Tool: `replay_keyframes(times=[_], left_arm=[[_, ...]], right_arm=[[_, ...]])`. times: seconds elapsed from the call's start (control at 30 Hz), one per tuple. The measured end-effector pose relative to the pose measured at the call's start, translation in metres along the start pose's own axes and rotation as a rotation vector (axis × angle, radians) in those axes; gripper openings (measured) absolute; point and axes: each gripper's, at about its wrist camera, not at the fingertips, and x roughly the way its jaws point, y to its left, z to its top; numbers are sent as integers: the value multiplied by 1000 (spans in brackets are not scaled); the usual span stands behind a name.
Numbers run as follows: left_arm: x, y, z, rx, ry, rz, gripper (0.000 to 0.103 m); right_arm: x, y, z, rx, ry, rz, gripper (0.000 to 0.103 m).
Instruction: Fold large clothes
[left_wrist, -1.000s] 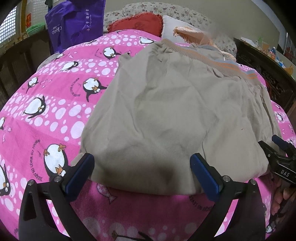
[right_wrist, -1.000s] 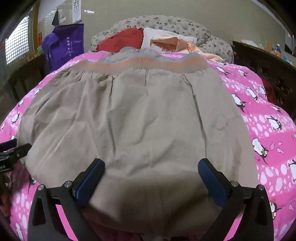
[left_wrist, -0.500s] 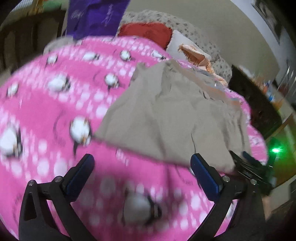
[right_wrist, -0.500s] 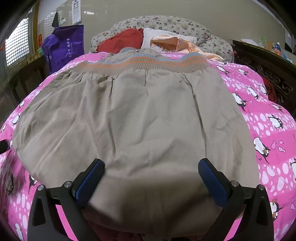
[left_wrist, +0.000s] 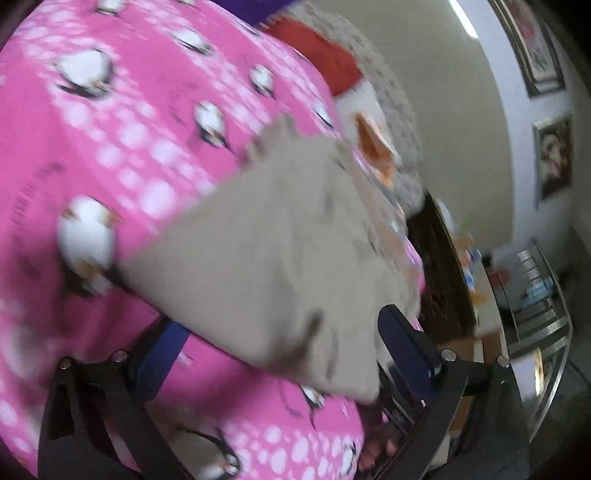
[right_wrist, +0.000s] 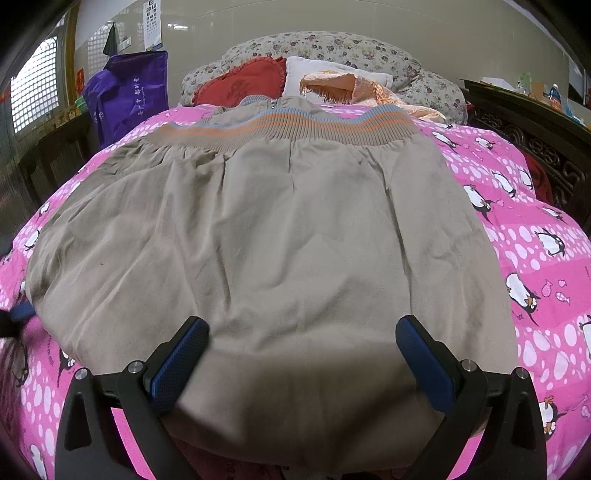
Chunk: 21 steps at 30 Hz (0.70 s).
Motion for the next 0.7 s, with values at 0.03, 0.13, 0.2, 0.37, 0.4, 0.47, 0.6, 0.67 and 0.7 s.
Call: replay_keyframes(times=[0.03, 0.13, 0.2, 0.37, 0.4, 0.47, 0.6, 0.67, 0.7], left_arm=[[0, 5, 1, -33, -5, -22, 101], [9, -5, -4, -6, 46, -55, 102], [21, -20, -11, 89, 119, -80, 102], [23, -14, 10, 74, 20, 7, 101], [24, -19, 6, 85, 29, 3, 101], [26, -29, 2, 148, 51, 18, 101], [17, -2, 19, 56, -52, 55, 99], [22, -11, 17, 101, -30, 95, 98], [24, -13, 16, 121, -35, 112, 95]], right_arm=[[0, 0, 0, 0, 0, 0, 102], [0, 0, 0, 1, 0, 0, 102], [0, 1, 0, 0, 0, -1, 102], [0, 1, 0, 0, -1, -1, 102], [0, 1, 0, 0, -1, -1, 102], [0, 1, 0, 1, 0, 0, 102], [0, 1, 0, 0, -1, 0, 102], [0, 1, 0, -1, -1, -2, 102], [0, 1, 0, -2, 0, -4, 102]])
